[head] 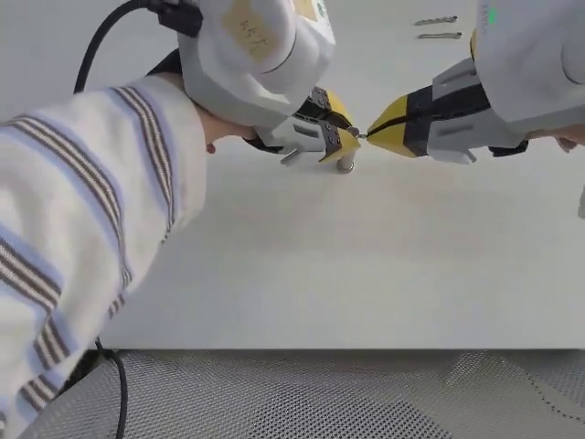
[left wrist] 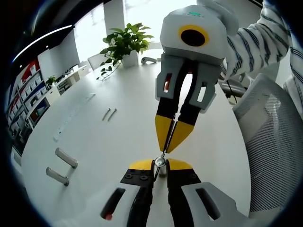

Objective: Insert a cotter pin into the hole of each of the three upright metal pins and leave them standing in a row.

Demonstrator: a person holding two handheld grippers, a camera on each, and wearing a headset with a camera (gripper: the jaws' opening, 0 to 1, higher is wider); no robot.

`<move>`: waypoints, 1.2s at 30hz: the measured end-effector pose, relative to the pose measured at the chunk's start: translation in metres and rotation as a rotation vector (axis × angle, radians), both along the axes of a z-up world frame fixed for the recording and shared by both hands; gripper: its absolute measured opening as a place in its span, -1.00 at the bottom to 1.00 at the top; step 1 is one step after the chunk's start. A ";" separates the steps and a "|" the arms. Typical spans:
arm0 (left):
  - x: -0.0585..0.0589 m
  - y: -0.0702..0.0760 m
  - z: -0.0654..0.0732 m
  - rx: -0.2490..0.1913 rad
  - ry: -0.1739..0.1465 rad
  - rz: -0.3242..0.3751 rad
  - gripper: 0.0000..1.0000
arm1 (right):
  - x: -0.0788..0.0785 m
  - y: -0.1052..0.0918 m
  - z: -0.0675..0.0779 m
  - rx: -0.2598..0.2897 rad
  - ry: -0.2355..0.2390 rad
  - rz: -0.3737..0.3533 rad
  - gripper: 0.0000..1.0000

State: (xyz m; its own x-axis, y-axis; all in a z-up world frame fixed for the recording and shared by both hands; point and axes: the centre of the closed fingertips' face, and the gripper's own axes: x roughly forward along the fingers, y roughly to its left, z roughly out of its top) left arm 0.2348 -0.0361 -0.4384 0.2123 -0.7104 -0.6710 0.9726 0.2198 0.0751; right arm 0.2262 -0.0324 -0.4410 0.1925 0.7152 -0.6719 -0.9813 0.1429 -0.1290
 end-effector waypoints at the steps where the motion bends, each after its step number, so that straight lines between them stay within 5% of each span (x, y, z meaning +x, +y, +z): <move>1: 0.001 0.000 0.002 -0.016 0.006 0.015 -0.83 | 0.000 -0.001 0.000 0.001 0.001 -0.005 -1.00; 6: 0.000 0.011 0.006 -0.063 0.019 0.071 -0.56 | -0.001 -0.002 0.001 0.014 0.007 -0.029 -0.97; 11: -0.012 0.020 0.007 -0.182 0.115 0.137 -0.02 | -0.005 -0.001 0.003 0.040 0.036 -0.040 -0.85; 15: -0.022 0.029 0.009 -0.249 0.152 0.173 0.24 | -0.008 0.001 0.001 0.038 0.052 -0.042 -0.74; 19: -0.026 0.032 0.011 -0.300 0.119 0.259 0.57 | -0.008 0.004 0.000 0.042 0.071 -0.057 -0.64; 26: -0.033 0.042 0.016 -0.393 0.158 0.321 0.98 | -0.009 0.012 -0.005 0.025 0.086 -0.056 -0.56; 36: -0.040 0.056 0.021 -0.471 0.199 0.376 0.98 | 0.002 0.021 -0.011 -0.001 0.090 -0.043 -0.66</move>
State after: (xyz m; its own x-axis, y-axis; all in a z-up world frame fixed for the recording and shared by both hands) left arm 0.1945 0.0197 -0.4170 0.4081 -0.8401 -0.3573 0.8077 0.5147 -0.2876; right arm 0.2279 -0.0118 -0.4523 0.1616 0.7069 -0.6886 -0.9819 0.1847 -0.0407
